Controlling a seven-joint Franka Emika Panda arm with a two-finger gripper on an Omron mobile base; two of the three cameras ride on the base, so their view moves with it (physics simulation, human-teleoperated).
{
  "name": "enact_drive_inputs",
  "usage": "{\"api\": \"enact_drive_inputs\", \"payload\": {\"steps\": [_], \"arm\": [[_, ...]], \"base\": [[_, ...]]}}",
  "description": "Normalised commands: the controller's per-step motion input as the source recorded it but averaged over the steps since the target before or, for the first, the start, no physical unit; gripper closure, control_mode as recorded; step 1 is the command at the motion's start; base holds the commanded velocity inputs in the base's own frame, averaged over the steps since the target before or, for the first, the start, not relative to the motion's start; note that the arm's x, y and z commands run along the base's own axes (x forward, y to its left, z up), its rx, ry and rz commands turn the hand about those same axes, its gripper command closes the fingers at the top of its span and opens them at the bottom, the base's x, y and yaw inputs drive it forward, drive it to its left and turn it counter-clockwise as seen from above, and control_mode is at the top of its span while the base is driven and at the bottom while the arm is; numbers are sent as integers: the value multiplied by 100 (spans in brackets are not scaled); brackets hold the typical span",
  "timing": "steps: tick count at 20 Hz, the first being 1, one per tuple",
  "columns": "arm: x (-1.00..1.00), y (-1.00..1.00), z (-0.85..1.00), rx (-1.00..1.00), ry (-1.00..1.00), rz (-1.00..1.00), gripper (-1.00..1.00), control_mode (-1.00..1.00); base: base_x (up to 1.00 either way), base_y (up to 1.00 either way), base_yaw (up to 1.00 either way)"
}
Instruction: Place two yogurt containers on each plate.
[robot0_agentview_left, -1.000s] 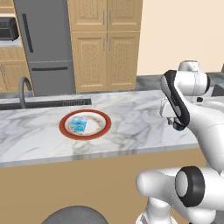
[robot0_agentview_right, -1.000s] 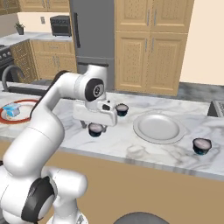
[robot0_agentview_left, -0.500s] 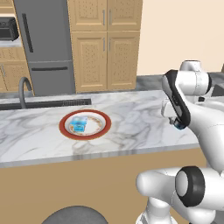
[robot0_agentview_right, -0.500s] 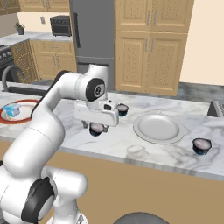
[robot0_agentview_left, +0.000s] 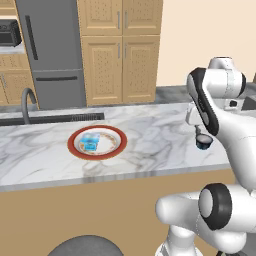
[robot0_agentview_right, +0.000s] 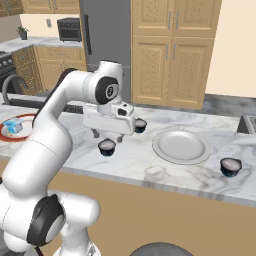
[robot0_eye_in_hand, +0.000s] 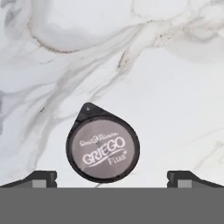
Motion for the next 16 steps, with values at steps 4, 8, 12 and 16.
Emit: {"api": "enact_drive_inputs", "payload": {"steps": [4, 8, 12, 16], "arm": [[-8, 1, -34, 0, 0, 0, -100, -100], [-5, 10, -42, 0, 0, 0, -100, -100], [-5, 26, -28, 0, 0, 0, -100, -100], [0, 31, -2, 0, -1, 0, -100, -100]], "base": [[0, 0, 0], [0, 0, 0], [0, 0, 0], [0, 0, 0]]}}
